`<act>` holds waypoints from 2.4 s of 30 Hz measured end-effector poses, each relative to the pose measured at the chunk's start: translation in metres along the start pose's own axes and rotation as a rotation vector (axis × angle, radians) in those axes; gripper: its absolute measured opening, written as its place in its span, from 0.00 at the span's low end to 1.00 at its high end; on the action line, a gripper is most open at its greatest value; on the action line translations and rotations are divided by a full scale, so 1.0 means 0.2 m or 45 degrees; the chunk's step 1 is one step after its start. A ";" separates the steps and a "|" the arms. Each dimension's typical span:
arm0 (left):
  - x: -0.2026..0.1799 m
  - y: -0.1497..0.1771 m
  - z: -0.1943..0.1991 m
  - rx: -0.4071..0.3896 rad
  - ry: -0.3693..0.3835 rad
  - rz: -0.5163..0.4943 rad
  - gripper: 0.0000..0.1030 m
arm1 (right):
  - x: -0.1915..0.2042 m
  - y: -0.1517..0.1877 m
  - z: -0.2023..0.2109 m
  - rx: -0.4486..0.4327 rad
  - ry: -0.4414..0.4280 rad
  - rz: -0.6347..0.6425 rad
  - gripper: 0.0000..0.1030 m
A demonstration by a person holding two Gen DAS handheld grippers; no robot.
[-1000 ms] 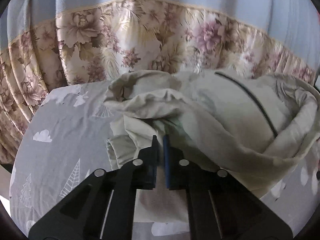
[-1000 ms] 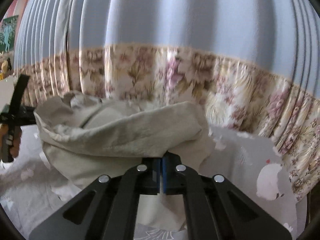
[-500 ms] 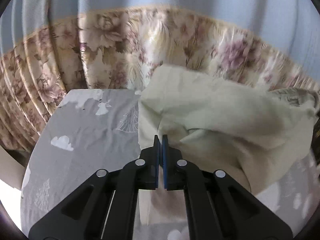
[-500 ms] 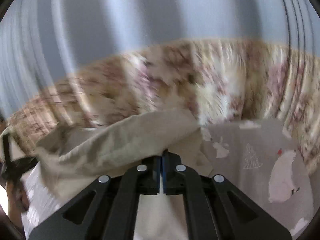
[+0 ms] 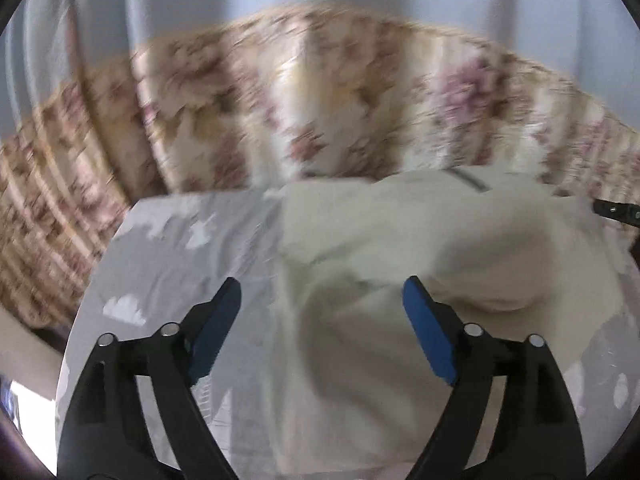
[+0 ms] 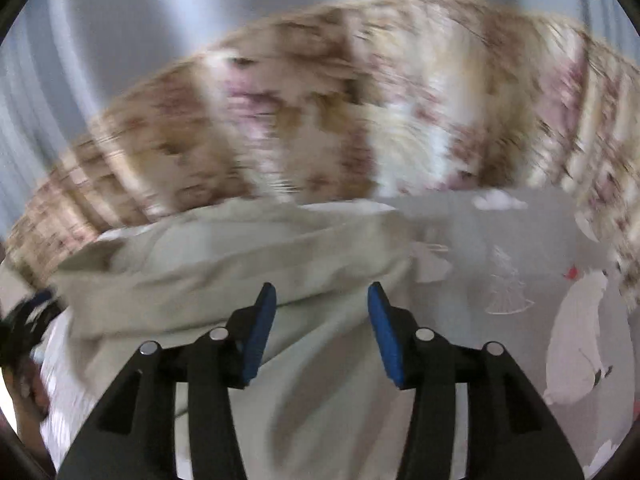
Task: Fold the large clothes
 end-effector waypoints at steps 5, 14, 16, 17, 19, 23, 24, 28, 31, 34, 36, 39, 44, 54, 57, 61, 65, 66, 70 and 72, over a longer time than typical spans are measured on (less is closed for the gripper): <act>-0.20 -0.05 -0.07 0.050 0.155 -0.043 0.91 | 0.11 -0.01 -0.06 0.026 -0.035 0.141 0.69; -0.22 -0.15 -0.48 0.225 0.179 0.040 0.04 | 0.20 -0.06 -0.31 0.065 0.092 0.319 0.00; -0.22 -0.20 -0.44 0.178 0.189 0.038 0.03 | 0.21 -0.12 -0.22 -0.032 0.114 0.324 0.00; -0.21 -0.23 -0.42 0.160 0.196 0.042 0.03 | 0.22 -0.16 -0.18 -0.076 0.125 0.322 0.00; -0.20 -0.31 -0.39 0.139 0.226 0.076 0.03 | 0.21 -0.26 -0.12 -0.175 0.199 0.332 0.00; -0.12 -0.43 -0.47 0.181 0.285 0.203 0.07 | 0.15 -0.40 -0.17 -0.114 0.301 0.283 0.00; -0.10 -0.44 -0.49 0.207 0.281 0.210 0.17 | 0.12 -0.39 -0.17 -0.108 0.275 0.248 0.02; 0.03 -0.41 -0.36 0.119 0.165 0.210 0.97 | 0.04 -0.22 -0.08 -0.070 0.221 0.193 0.52; 0.11 -0.29 -0.25 0.149 0.174 0.194 0.97 | -0.05 -0.05 0.01 -0.056 0.156 0.094 0.58; 0.16 -0.10 -0.16 0.174 0.123 0.163 0.97 | -0.09 0.16 0.09 -0.029 0.099 0.024 0.58; 0.18 0.01 -0.11 0.176 0.091 0.147 0.97 | -0.08 0.28 0.14 -0.011 0.101 0.038 0.58; 0.21 0.18 -0.05 0.181 0.107 0.162 0.97 | -0.06 0.42 0.18 0.012 0.076 0.005 0.58; 0.10 0.27 -0.17 0.224 0.115 0.110 0.70 | -0.01 0.47 0.03 0.057 0.060 0.025 0.04; 0.19 0.10 0.26 0.203 0.326 0.172 0.04 | 0.14 0.31 0.65 -0.164 0.264 0.230 0.02; 0.24 0.16 0.45 0.216 0.434 0.203 0.06 | 0.16 0.40 0.84 -0.164 0.313 0.278 0.02; 0.27 0.38 0.30 0.345 0.298 0.179 0.11 | -0.01 0.59 0.66 0.070 0.337 0.182 0.02; 0.33 0.56 0.14 0.445 0.268 0.272 0.24 | -0.09 0.81 0.47 0.270 0.317 0.105 0.06; 0.34 0.56 0.17 0.420 0.240 0.260 0.37 | -0.09 0.80 0.50 0.244 0.328 0.094 0.09; 0.32 0.44 0.31 0.244 0.069 0.191 0.67 | -0.15 0.65 0.70 0.047 0.337 0.023 0.29; 0.25 0.36 0.35 0.198 0.056 0.143 0.75 | -0.14 0.56 0.71 -0.020 0.294 0.020 0.35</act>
Point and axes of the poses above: each gripper's, at about its wrist camera, not at the fingertips, and z roughly against the way its jaws point, x to its left, y to its underside, the point moved 1 cm from there along -z, roughly the way its jaws point, and after that the axes turned 9 degrees about z, right-handed, at the moved point
